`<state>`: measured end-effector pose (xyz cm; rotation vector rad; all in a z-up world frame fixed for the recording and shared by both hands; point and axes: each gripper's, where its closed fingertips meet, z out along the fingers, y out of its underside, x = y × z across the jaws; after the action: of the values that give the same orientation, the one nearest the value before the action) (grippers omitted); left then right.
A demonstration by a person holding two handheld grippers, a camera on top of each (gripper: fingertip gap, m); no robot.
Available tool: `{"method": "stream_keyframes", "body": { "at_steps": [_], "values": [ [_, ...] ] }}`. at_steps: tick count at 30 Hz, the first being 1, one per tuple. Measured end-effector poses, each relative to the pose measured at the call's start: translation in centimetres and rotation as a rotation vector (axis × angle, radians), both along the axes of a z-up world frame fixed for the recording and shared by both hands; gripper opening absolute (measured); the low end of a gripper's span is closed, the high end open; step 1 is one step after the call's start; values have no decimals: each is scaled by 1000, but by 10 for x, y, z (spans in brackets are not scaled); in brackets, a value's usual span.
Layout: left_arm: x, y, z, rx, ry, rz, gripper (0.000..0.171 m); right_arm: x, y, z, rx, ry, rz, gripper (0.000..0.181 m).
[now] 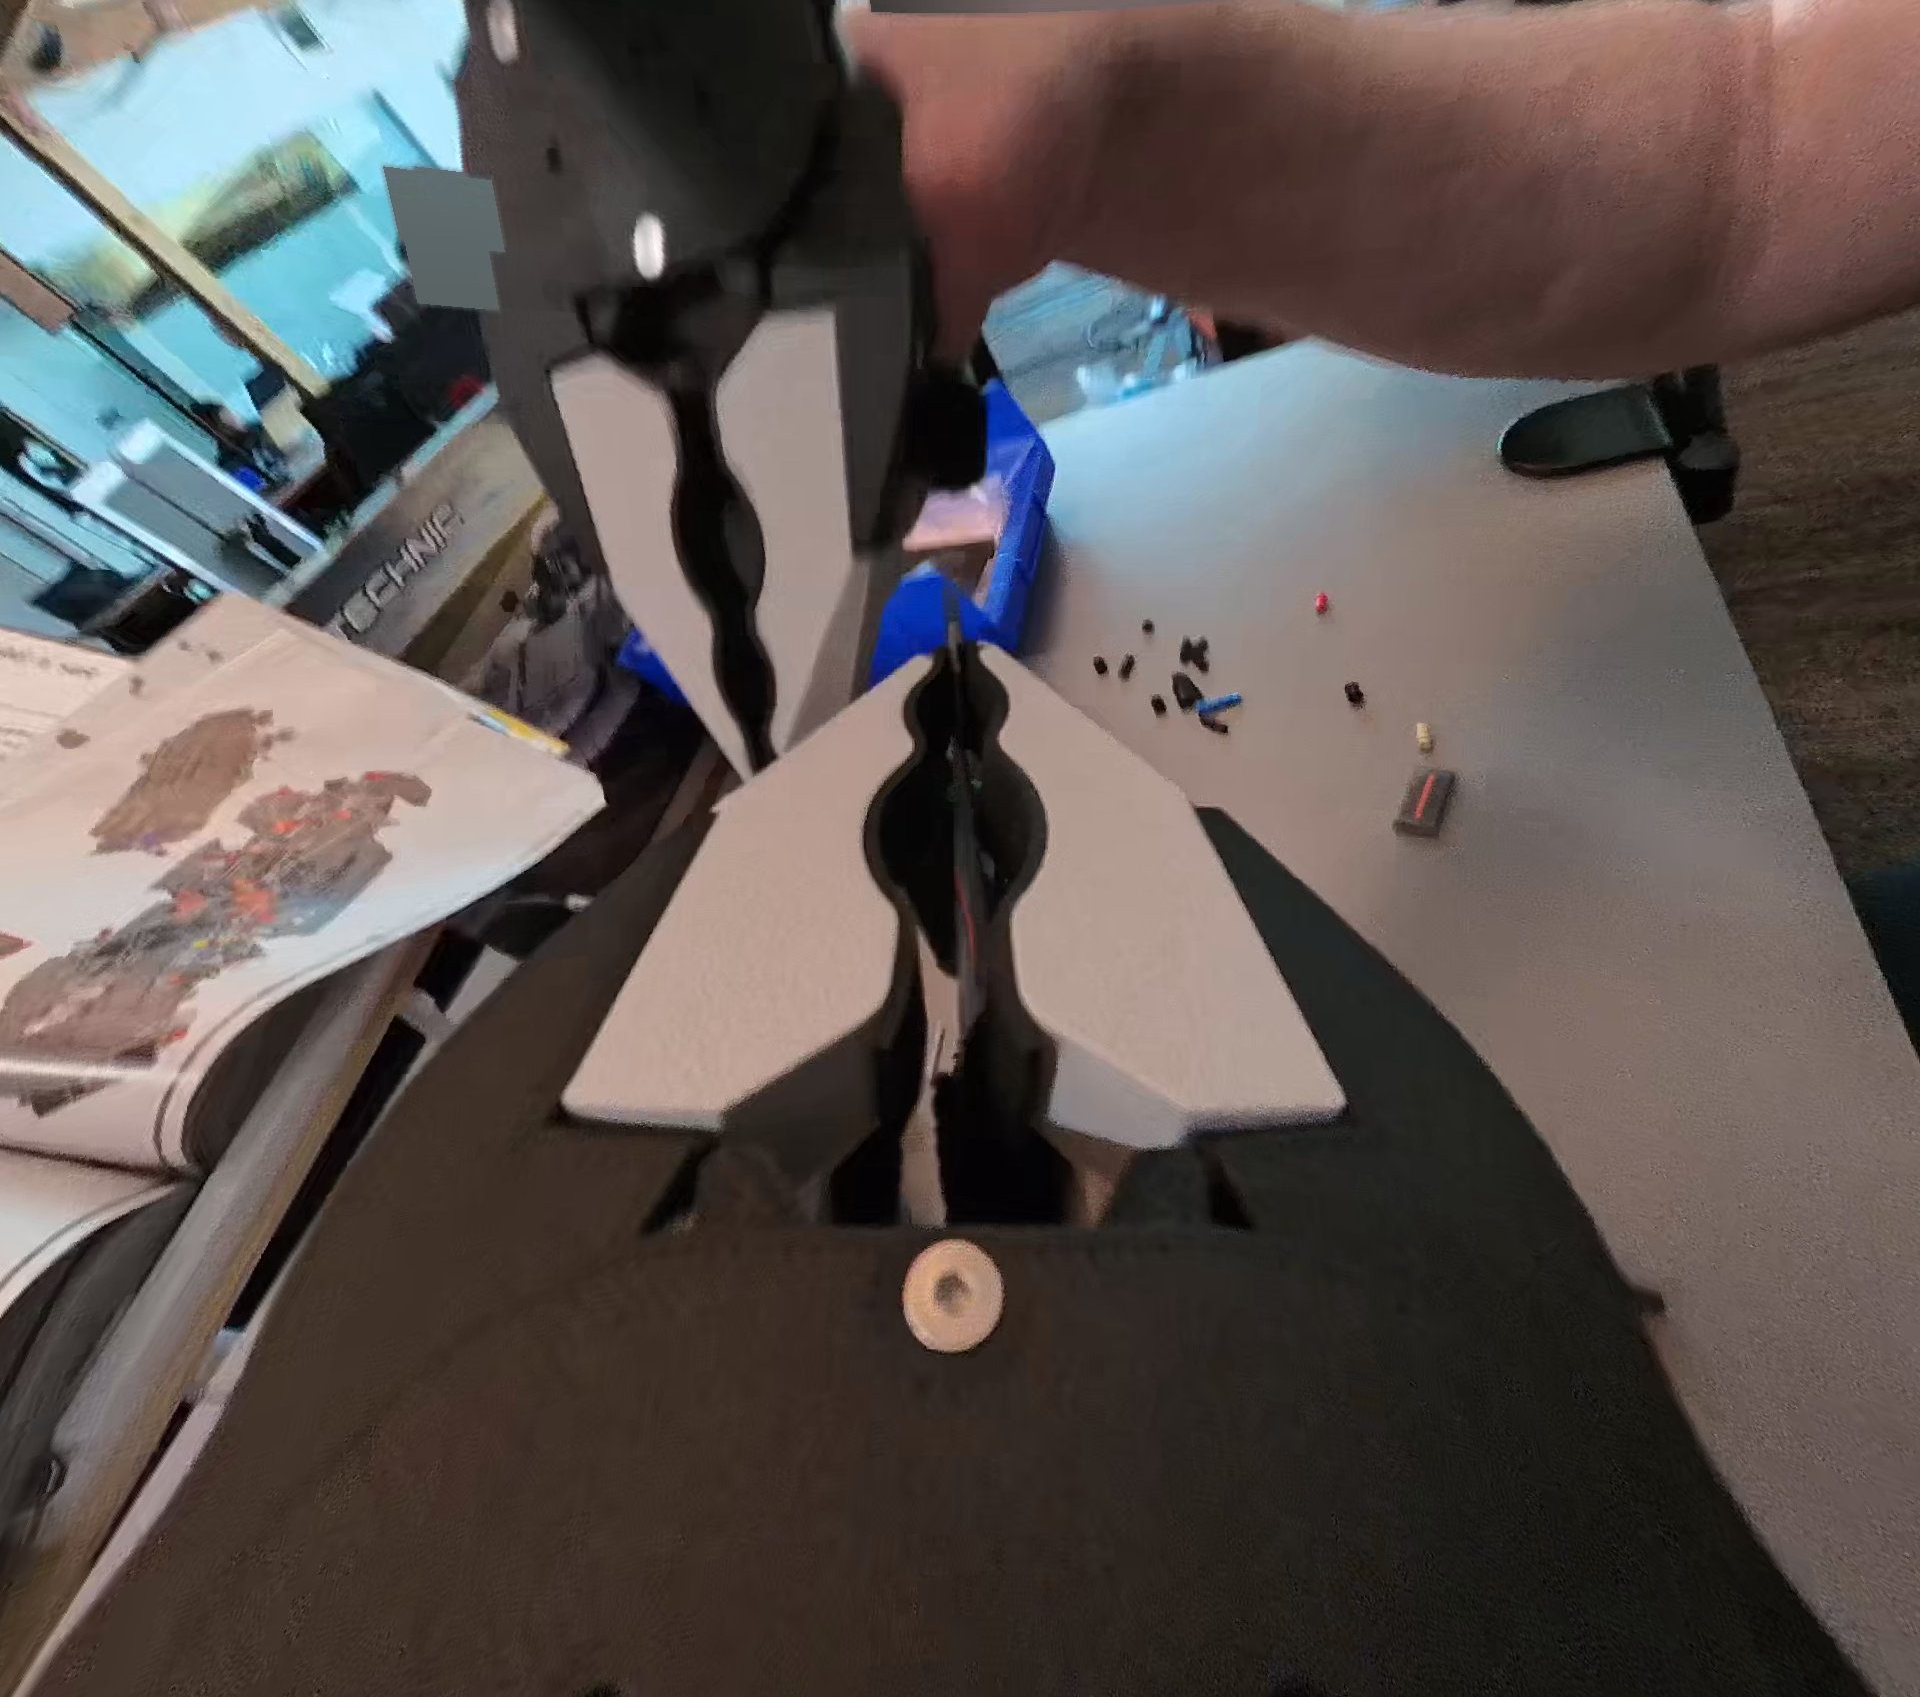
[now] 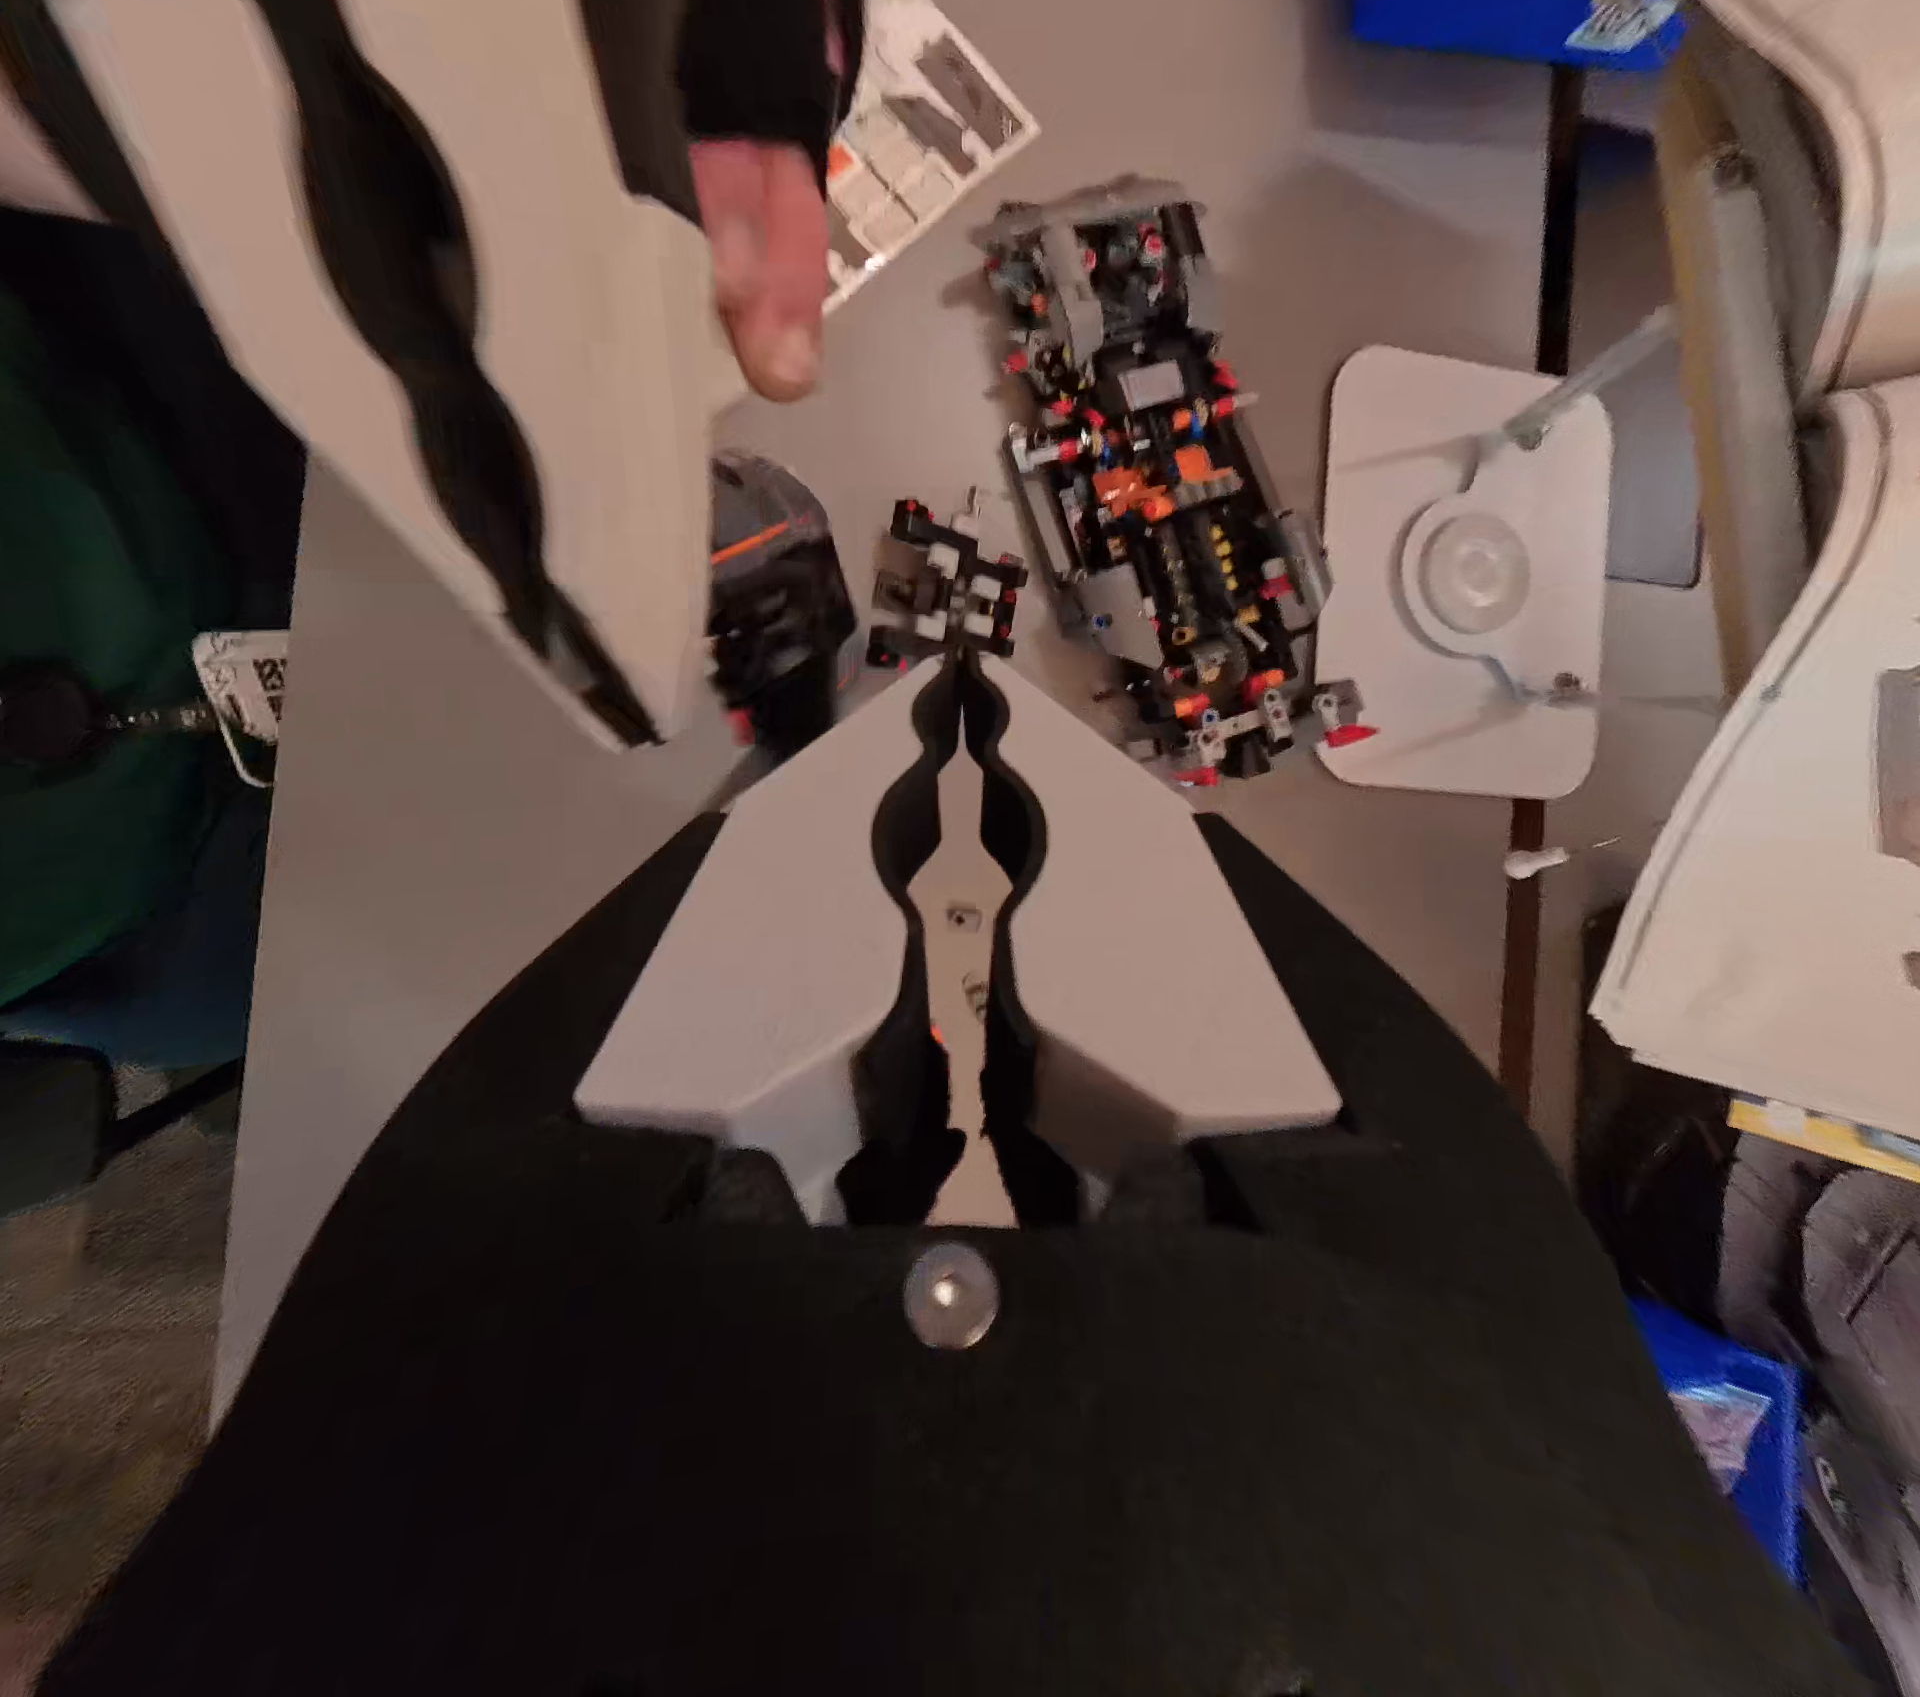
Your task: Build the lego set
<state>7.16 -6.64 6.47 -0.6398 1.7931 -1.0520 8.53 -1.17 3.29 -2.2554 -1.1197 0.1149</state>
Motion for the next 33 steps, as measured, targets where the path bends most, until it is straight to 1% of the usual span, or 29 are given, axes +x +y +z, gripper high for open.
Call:
{"method": "stream_keyframes", "body": {
  "at_steps": [1,2,4,5,8,9,12,14,16,17,19,21,24,28,33],
  "values": [
    [1,0,3,-1,-14,14,0,-4,-1,-5,-27,13,17,0],
    [4,2,0,26,7,37,0,-10,0,-5,-23,50,34,0],
    [6,7,-6,37,30,54,0,-6,4,-5,11,46,12,0],
    [6,9,-7,10,35,40,0,-2,6,-1,42,49,-3,0],
    [-1,13,-2,-91,23,-16,0,-1,-4,9,25,201,29,12],
    [-4,13,-2,-114,26,-41,0,-3,-11,11,5,257,61,15],
    [-9,10,1,-172,28,-126,0,-9,-27,20,13,395,204,10],
    [-13,5,3,-209,31,-194,0,-13,-38,25,32,461,291,15],
    [-21,0,10,-295,21,-296,0,-17,-42,27,92,481,350,16],
    [-22,1,12,-331,20,-323,0,-19,-45,27,126,477,381,17],
    [-27,-2,14,-399,35,-402,0,-25,-48,33,190,495,424,15],
    [-27,-4,11,-421,51,-430,0,-30,-52,29,184,483,460,14],
    [-27,-10,13,-451,53,-472,0,-41,-60,21,142,487,531,7],
    [-32,-14,18,-503,48,-540,0,-50,-70,24,149,530,613,0],
    [-37,-14,19,-548,35,-591,0,-51,-70,26,137,616,596,0]
  ]
}}
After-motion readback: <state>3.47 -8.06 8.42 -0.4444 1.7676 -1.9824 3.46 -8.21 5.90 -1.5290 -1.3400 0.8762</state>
